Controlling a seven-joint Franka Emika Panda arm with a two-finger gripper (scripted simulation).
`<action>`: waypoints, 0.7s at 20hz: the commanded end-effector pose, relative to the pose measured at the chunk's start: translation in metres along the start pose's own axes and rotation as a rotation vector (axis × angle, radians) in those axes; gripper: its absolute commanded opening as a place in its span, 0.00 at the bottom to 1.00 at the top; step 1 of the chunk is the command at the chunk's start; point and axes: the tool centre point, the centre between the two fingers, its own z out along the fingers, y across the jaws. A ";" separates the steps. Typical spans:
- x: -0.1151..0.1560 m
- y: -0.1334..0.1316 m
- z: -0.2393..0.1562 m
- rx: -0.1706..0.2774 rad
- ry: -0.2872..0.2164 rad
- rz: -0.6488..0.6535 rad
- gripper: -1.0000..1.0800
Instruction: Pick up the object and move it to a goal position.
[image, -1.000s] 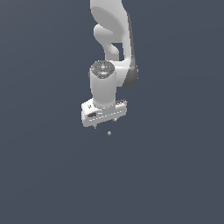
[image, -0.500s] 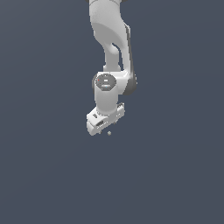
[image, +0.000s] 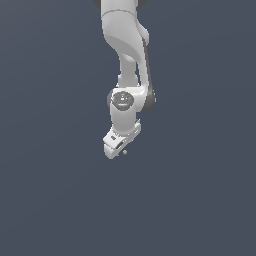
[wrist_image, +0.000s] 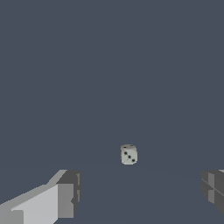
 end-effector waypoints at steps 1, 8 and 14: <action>0.000 -0.001 0.003 0.001 0.001 -0.024 0.96; 0.000 -0.002 0.006 0.002 0.002 -0.032 0.96; 0.000 -0.003 0.026 0.002 0.002 -0.034 0.96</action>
